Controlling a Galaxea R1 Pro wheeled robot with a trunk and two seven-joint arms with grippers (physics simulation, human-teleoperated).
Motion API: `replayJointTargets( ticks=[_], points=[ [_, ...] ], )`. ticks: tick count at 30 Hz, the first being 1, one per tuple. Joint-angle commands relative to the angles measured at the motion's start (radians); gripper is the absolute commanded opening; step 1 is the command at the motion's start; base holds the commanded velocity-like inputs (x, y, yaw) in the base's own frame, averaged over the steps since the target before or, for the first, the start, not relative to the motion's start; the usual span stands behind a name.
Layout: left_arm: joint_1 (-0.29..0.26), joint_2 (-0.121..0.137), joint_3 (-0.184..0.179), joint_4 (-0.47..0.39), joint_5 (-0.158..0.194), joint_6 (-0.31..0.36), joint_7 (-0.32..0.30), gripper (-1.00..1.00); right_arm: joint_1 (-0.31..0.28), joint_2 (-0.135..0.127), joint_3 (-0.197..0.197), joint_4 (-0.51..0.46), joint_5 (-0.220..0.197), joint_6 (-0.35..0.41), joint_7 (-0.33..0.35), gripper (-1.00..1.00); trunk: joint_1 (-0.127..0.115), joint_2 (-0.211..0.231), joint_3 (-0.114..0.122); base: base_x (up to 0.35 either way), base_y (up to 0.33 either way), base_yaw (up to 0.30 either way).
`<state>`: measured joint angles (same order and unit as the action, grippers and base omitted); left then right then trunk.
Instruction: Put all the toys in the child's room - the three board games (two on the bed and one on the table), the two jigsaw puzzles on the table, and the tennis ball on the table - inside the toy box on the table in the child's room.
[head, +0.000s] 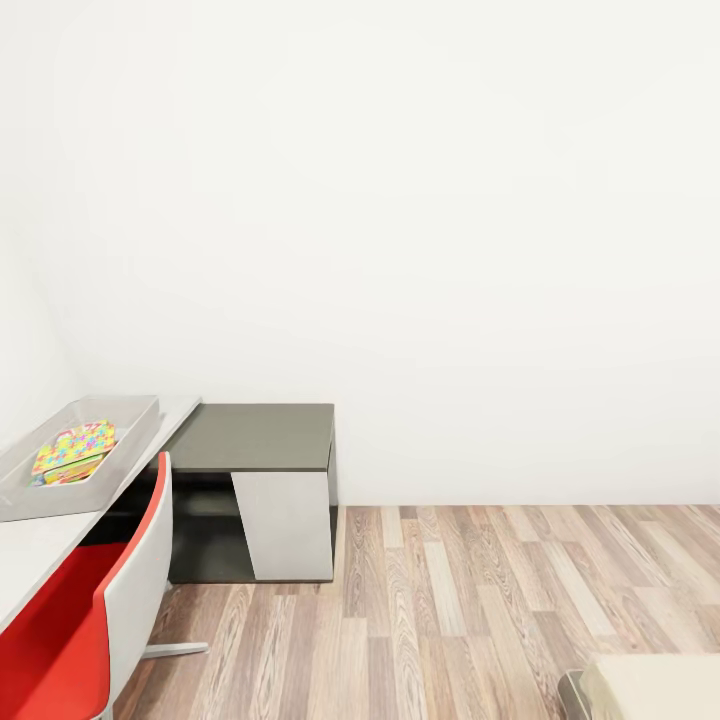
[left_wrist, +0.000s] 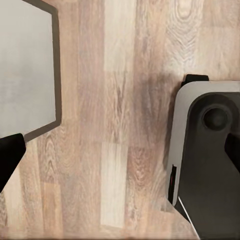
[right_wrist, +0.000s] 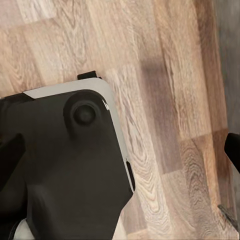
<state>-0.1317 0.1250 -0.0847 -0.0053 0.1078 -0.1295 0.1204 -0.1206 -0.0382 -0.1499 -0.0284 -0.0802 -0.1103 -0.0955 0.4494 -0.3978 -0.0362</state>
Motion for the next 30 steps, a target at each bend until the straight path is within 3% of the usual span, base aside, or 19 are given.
replayJointTargets(
  ticks=[1,11,22,30],
  points=[
    [0.004,0.000,-0.009,0.001,0.010,-0.003,0.003,1.00,-0.001,0.003,-0.002,0.001,-0.010,-0.005,0.001,1.00,0.001,-0.002,-0.002,0.000,0.000,0.000],
    [0.055,-0.049,-0.009,0.001,0.012,-0.003,0.010,1.00,-0.001,0.005,-0.004,0.001,-0.009,-0.006,0.001,1.00,0.001,-0.002,-0.002,0.000,0.000,0.000],
    [0.061,-0.051,-0.003,-0.021,0.010,-0.008,0.011,1.00,-0.001,0.011,-0.004,0.001,-0.010,-0.006,0.002,1.00,0.001,-0.002,-0.002,0.000,0.000,0.000],
    [0.061,-0.073,-0.002,-0.047,0.011,-0.007,0.011,1.00,-0.001,0.011,-0.004,0.001,-0.011,-0.006,0.002,1.00,0.001,-0.002,-0.002,0.000,0.000,0.000]
  ],
)
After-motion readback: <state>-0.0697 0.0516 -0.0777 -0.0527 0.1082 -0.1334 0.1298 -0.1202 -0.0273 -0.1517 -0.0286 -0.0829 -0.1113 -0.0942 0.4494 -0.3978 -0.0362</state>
